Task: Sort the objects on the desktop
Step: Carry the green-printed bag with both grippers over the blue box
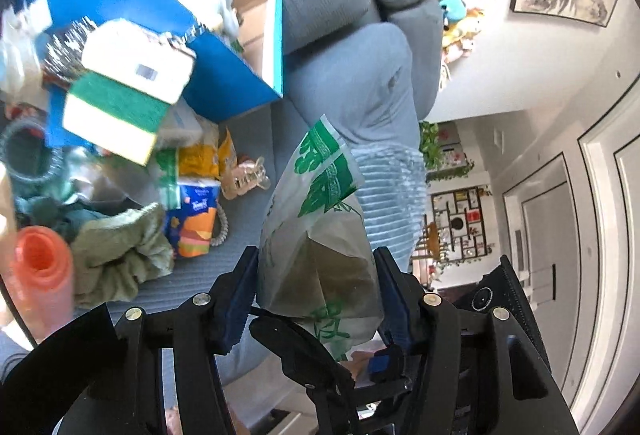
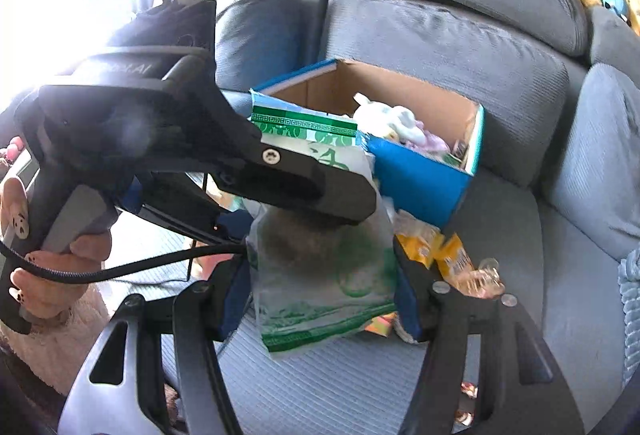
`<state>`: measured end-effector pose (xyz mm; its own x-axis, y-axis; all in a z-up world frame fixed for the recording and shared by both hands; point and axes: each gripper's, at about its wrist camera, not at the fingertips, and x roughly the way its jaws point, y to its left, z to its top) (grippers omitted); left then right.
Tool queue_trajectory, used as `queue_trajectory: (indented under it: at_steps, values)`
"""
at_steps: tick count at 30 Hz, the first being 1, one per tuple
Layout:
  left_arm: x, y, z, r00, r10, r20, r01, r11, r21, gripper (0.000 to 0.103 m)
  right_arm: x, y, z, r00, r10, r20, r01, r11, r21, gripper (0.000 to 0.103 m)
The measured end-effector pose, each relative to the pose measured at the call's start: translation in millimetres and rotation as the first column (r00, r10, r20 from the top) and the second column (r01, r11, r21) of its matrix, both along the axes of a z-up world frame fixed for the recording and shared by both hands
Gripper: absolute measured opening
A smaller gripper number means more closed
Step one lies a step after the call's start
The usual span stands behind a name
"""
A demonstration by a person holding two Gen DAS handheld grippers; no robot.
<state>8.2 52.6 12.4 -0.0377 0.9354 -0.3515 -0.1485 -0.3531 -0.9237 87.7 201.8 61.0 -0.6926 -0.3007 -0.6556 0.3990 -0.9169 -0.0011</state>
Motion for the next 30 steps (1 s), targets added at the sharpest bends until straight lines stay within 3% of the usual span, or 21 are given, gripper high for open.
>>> queue_trajectory:
  at_steps: [14, 18, 30]
  values:
    - [7, -58, 40, 0.996, 0.071, -0.046, -0.07, 0.997, 0.024, 0.058, 10, -60, 40, 0.998, 0.053, -0.04, -0.053, 0.998, 0.021, 0.062]
    - [7, -69, 56, 0.994, 0.09, -0.07, -0.09, 0.996, -0.008, 0.058, 9, -73, 47, 0.996, 0.074, -0.055, -0.071, 0.997, 0.042, 0.062]
    - [-1, -81, 85, 0.985, 0.109, -0.136, -0.11, 0.994, -0.001, 0.057, 2, -83, 77, 0.989, 0.101, -0.107, -0.097, 0.994, 0.04, 0.062]
